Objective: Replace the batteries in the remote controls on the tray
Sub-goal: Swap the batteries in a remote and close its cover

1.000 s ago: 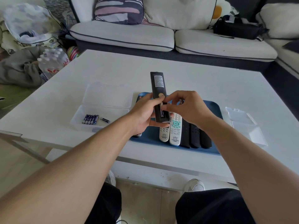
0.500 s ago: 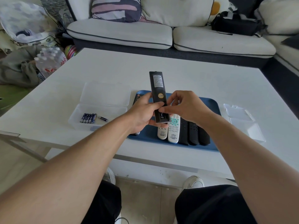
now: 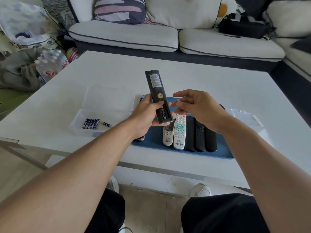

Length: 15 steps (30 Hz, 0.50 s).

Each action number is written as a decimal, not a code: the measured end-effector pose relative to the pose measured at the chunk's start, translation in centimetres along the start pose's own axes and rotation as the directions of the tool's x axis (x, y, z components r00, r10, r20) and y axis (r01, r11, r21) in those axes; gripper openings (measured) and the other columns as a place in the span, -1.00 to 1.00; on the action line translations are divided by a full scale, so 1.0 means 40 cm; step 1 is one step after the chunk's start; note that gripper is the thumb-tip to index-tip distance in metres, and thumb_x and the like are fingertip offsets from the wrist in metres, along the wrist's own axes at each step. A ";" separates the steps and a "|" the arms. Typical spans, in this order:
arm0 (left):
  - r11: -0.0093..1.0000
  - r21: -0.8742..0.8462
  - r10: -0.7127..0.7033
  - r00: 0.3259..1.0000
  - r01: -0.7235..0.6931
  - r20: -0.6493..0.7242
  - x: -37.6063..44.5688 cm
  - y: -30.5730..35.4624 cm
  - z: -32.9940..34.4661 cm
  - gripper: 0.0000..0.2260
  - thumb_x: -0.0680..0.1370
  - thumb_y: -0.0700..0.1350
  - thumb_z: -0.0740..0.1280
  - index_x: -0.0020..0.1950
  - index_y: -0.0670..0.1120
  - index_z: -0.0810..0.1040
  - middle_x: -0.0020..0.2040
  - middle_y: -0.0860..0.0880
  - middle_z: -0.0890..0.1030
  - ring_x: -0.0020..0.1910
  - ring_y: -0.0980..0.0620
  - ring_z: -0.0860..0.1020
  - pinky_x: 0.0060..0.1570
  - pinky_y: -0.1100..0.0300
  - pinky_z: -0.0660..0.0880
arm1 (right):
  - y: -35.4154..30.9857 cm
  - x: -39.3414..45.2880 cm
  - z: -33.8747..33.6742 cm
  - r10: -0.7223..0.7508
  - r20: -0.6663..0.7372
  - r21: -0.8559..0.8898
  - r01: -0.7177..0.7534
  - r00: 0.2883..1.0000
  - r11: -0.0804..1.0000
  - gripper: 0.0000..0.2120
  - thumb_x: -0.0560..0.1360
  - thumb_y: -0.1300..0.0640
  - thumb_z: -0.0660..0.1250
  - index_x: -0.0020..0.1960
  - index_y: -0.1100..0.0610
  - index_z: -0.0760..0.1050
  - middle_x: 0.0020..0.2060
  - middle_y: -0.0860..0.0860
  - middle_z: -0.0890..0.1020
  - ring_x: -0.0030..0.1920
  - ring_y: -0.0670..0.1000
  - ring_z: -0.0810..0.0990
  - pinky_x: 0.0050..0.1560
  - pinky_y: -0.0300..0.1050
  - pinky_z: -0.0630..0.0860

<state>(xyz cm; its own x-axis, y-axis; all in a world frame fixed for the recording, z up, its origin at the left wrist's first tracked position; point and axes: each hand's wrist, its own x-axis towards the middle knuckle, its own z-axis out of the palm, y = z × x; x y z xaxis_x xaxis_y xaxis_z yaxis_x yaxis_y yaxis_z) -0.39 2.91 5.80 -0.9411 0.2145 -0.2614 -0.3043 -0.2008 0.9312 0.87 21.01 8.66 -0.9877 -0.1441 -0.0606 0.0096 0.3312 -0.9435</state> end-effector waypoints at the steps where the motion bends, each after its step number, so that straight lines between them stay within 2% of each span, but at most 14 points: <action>1: 1.000 0.004 0.005 1.000 -0.005 -0.012 0.002 0.001 0.000 -0.75 0.68 -0.23 0.22 0.36 -0.13 0.43 -0.04 -0.04 0.69 -0.21 -0.02 0.71 -0.09 -0.19 0.65 | 0.000 -0.001 0.005 -0.018 -0.001 -0.005 0.018 1.000 1.000 -0.82 0.58 0.29 0.35 0.18 0.18 0.56 -0.06 0.06 0.74 -0.15 0.00 0.70 -0.03 -0.18 0.65; 4: 1.000 -0.009 -0.005 1.000 0.005 -0.022 0.003 0.004 0.002 -0.76 0.67 -0.18 0.25 0.34 -0.13 0.44 -0.05 -0.07 0.69 -0.18 -0.06 0.72 -0.06 -0.17 0.66 | 0.004 -0.003 0.013 -0.034 -0.008 -0.016 0.033 0.999 0.999 -0.89 0.53 0.20 0.45 0.05 0.14 0.59 -0.08 0.02 0.76 -0.11 0.06 0.69 -0.04 -0.04 0.58; 6: 1.000 -0.022 -0.021 0.999 0.021 -0.025 0.001 0.003 0.002 -0.76 0.67 -0.18 0.25 0.34 -0.15 0.44 -0.05 -0.08 0.70 -0.16 -0.09 0.71 -0.05 -0.15 0.66 | 0.009 -0.002 0.016 -0.048 -0.025 -0.034 0.047 0.999 0.998 -0.90 0.51 0.18 0.48 -0.01 0.12 0.60 -0.10 -0.01 0.76 -0.04 0.10 0.70 0.07 0.08 0.57; 8: 0.999 -0.032 -0.029 0.999 0.028 -0.023 -0.001 0.002 0.001 -0.76 0.66 -0.23 0.23 0.34 -0.14 0.44 -0.14 -0.04 0.71 -0.19 -0.08 0.71 -0.11 -0.11 0.67 | 0.011 -0.003 0.018 -0.096 -0.057 -0.042 0.093 0.994 0.995 -0.90 0.48 0.22 0.51 -0.04 0.13 0.62 -0.12 0.03 0.75 -0.06 0.02 0.71 0.12 0.04 0.60; 10: 0.999 -0.027 -0.032 0.999 0.032 -0.020 -0.003 0.002 0.002 -0.75 0.66 -0.25 0.24 0.34 -0.13 0.43 -0.17 -0.04 0.72 -0.18 -0.09 0.70 -0.14 -0.10 0.67 | 0.010 -0.004 0.017 -0.126 -0.093 -0.010 0.125 0.988 0.992 -0.88 0.44 0.26 0.53 -0.06 0.16 0.63 -0.12 0.13 0.73 -0.10 0.09 0.71 0.10 0.07 0.62; 12: 0.999 -0.026 -0.035 0.999 0.034 -0.014 -0.003 0.002 0.004 -0.75 0.65 -0.25 0.24 0.34 -0.15 0.43 -0.08 -0.10 0.71 -0.14 -0.12 0.71 -0.13 -0.10 0.67 | 0.012 -0.006 0.018 -0.143 -0.098 0.075 0.151 0.985 0.986 -0.84 0.42 0.32 0.53 -0.07 0.18 0.60 -0.11 0.20 0.71 -0.06 0.20 0.71 0.11 0.11 0.63; 15: 0.999 -0.030 -0.032 0.999 0.031 -0.004 -0.001 0.002 0.002 -0.74 0.66 -0.24 0.24 0.35 -0.17 0.44 0.07 -0.19 0.69 0.03 -0.23 0.69 0.00 -0.21 0.64 | 0.015 -0.009 0.024 -0.170 -0.087 0.096 0.178 0.982 0.979 -0.80 0.44 0.36 0.50 0.01 0.19 0.60 -0.11 0.15 0.73 -0.06 0.12 0.73 0.10 0.02 0.65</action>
<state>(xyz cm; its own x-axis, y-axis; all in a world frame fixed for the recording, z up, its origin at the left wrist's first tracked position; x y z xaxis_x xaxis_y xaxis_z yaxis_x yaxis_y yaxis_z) -0.38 2.97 5.89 -0.9316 0.2172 -0.2915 -0.3380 -0.2224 0.9145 1.36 20.37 7.80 -0.9847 -0.1167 0.1293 -0.1516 0.2089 -0.9661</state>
